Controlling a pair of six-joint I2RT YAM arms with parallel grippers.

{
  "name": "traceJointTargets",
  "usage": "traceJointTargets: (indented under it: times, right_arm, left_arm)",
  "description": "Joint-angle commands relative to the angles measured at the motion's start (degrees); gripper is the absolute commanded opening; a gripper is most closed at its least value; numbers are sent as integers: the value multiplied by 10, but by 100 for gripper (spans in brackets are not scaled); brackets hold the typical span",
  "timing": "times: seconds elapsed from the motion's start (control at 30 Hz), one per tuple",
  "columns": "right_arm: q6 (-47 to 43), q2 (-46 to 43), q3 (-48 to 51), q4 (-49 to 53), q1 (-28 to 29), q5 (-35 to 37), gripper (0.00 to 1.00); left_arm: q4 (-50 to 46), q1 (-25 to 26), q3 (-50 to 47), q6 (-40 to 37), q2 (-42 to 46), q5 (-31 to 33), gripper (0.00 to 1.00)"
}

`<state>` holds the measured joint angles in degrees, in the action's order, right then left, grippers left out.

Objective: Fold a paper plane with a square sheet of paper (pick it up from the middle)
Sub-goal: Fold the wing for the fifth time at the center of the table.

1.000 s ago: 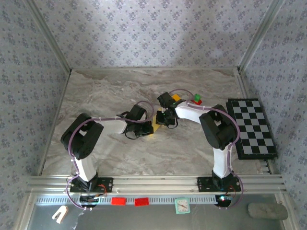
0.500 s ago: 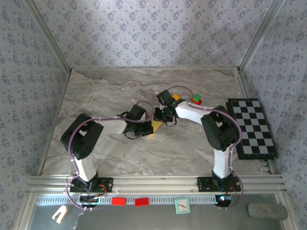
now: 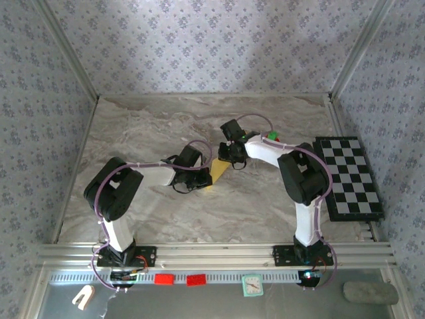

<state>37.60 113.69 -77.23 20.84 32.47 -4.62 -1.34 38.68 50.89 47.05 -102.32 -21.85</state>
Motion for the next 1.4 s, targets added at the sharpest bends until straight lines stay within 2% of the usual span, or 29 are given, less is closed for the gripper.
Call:
traceJointTargets:
  times: [0.0, 0.57, 0.73, 0.9, 1.13, 1.37]
  right_arm:
    - [-11, 12, -14, 32, -4, 23, 20]
    - [-3, 16, 5, 50, -8, 40, 21]
    - [-11, 19, 16, 43, -9, 31, 21]
    - [-30, 13, 19, 30, -9, 6, 22]
    - [-37, 9, 17, 24, -11, -13, 23]
    - [-48, -18, 6, 38, -10, -8, 24]
  left_arm:
    - [-39, 2, -20, 6, -16, 14, 0]
    - [-36, 0, -25, 16, -20, 18, 0]
    - [-11, 0, -16, 12, 1, -5, 0]
    - [3, 0, 24, -3, 28, -22, 10]
    - [-9, -4, 65, -8, -29, -13, 12]
    - [-25, -5, 62, -1, -55, -6, 9]
